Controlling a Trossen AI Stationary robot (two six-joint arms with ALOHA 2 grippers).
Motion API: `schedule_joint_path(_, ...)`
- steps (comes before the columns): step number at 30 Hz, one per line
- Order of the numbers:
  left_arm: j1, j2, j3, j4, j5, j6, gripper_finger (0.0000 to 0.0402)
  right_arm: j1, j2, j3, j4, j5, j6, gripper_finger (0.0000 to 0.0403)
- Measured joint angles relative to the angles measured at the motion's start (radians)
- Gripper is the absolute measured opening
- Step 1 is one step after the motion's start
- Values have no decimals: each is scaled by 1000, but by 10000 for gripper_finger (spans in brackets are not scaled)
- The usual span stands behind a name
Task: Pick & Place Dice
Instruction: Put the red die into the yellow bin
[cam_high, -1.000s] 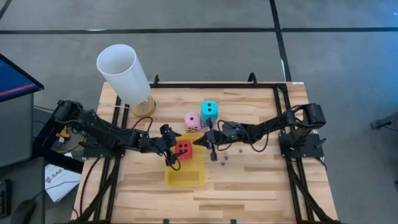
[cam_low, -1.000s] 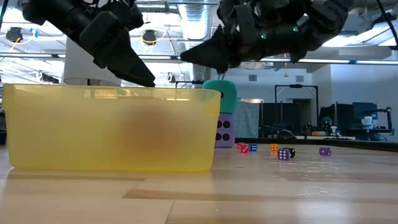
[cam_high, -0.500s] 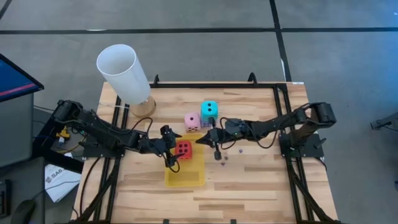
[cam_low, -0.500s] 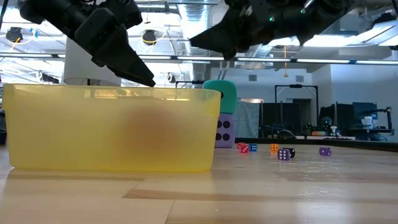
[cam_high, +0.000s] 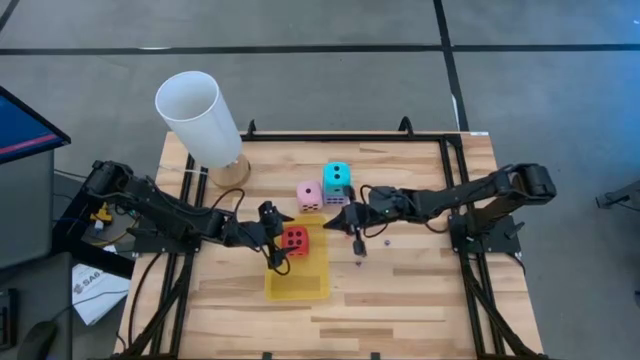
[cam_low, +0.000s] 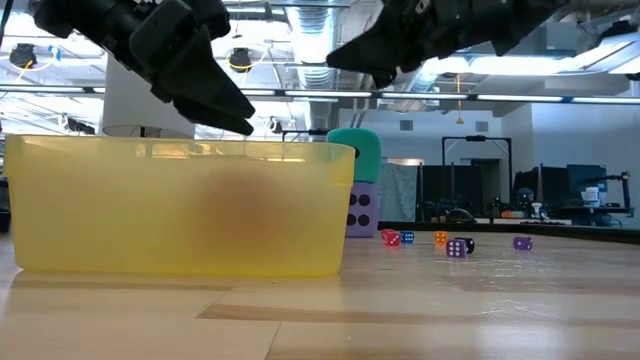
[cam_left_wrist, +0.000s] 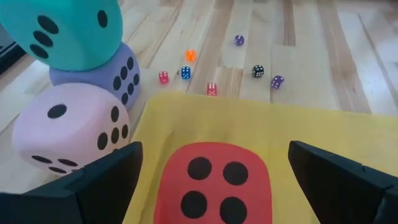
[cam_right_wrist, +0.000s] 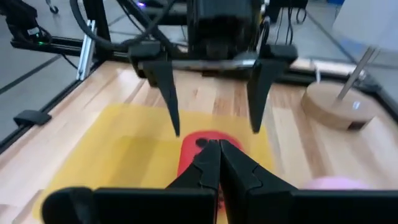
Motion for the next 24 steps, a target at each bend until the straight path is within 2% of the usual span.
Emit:
schedule_joint_path(8, 9, -103, 0, 21, -6, 36, 392, 12, 70, 2, -30, -17, 31, 0)
schedule_joint_path(13, 1, -190, 0, 12, -5, 37, 392, 16, 138, 63, -61, -16, 65, 0)
schedule_joint_path(24, -10, -239, 0, -16, -4, 37, 392, 29, 257, 277, -391, -17, 57, 0)
